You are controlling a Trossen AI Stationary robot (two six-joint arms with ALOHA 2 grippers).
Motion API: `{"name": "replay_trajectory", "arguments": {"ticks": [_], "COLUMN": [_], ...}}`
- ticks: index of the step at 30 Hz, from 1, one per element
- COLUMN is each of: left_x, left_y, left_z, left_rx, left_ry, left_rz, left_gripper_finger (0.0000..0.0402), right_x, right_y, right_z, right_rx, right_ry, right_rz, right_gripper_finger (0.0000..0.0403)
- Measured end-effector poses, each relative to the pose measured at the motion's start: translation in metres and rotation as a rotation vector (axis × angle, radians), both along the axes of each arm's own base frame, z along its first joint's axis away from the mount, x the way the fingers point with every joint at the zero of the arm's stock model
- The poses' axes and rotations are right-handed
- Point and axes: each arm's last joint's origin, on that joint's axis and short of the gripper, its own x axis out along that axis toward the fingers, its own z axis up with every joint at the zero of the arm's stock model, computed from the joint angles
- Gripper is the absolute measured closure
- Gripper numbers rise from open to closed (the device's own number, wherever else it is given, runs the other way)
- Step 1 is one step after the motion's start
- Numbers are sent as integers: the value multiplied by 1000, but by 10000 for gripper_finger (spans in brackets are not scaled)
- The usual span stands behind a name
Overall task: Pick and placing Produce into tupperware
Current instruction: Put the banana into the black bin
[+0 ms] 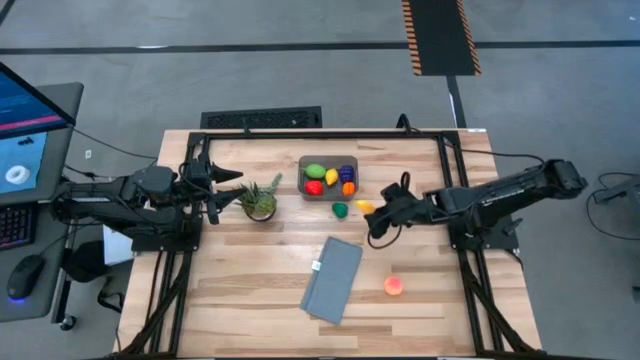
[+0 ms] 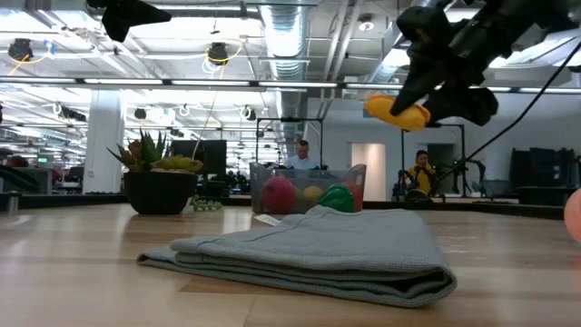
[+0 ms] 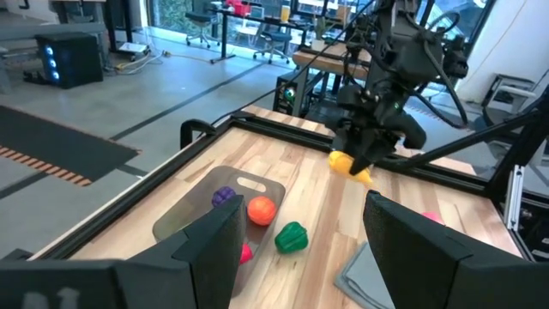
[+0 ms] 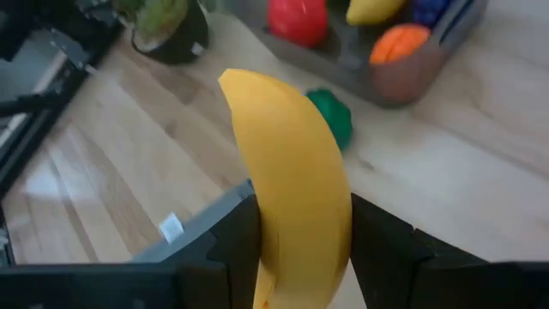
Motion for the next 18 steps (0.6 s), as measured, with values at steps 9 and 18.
{"name": "replay_trajectory", "arguments": {"ticks": [9, 18], "left_x": [0, 0], "left_y": [0, 0], "left_z": [0, 0], "left_rx": [-3, -5], "left_ry": [-1, -3], "left_rz": [5, 10], "left_gripper_finger": [175, 175], "right_x": [0, 5], "right_y": [-18, -33], "right_z": [11, 19], "right_rx": [-49, -83], "right_ry": [-69, -144], "right_rz": [-20, -24], "right_gripper_finger": [225, 219]}}
